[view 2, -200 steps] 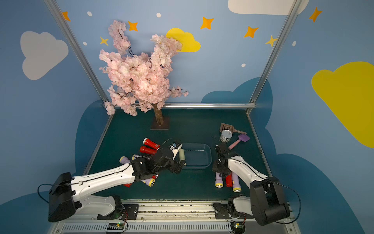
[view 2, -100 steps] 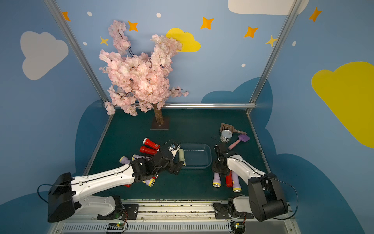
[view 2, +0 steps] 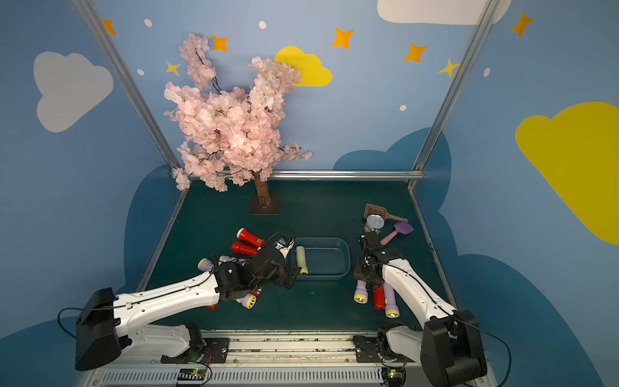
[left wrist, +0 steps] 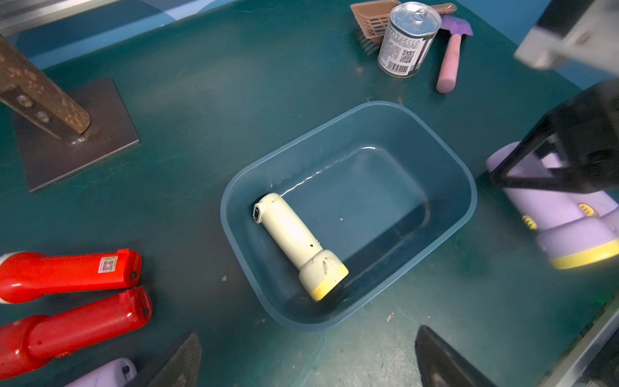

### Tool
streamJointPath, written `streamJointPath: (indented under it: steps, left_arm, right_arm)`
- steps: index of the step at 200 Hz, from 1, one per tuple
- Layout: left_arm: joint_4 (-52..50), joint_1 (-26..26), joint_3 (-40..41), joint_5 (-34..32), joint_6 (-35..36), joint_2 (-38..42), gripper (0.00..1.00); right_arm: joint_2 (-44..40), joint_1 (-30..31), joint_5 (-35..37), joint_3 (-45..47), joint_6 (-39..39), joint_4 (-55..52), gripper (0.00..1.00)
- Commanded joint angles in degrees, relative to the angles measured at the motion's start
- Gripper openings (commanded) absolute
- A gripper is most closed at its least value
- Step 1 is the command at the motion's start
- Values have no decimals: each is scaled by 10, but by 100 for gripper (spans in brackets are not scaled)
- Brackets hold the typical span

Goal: Put the flashlights into the storage boxes
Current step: Pick up the flashlight from the center of the board, then place the flashlight at the storage box.

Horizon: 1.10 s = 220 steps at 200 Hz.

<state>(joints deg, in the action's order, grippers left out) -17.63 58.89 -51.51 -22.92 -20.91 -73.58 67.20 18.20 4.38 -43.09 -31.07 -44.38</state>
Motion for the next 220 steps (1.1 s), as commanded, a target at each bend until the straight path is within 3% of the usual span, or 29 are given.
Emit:
streamJointPath:
  steps: [1,51,110,182,220]
  left_arm:
    - [-21,-8,-8,-4,-13,7,99]
    - [-45,-18,1,24,-16,33,99]
    - [-90,-19,30,13,-42,101,99]
    - [-141,-19,108,9,-162,189,99]
    - [-205,-18,117,-32,-249,199,99]
  right_arm:
    - [-25,4,9,-38,2,-41,27]
    - [-6,34,6,-105,3,-45,27]
    - [97,102,11,-215,3,-23,27]
    - [269,149,-15,-326,17,11,27]
    - [336,154,-29,-351,23,27,27]
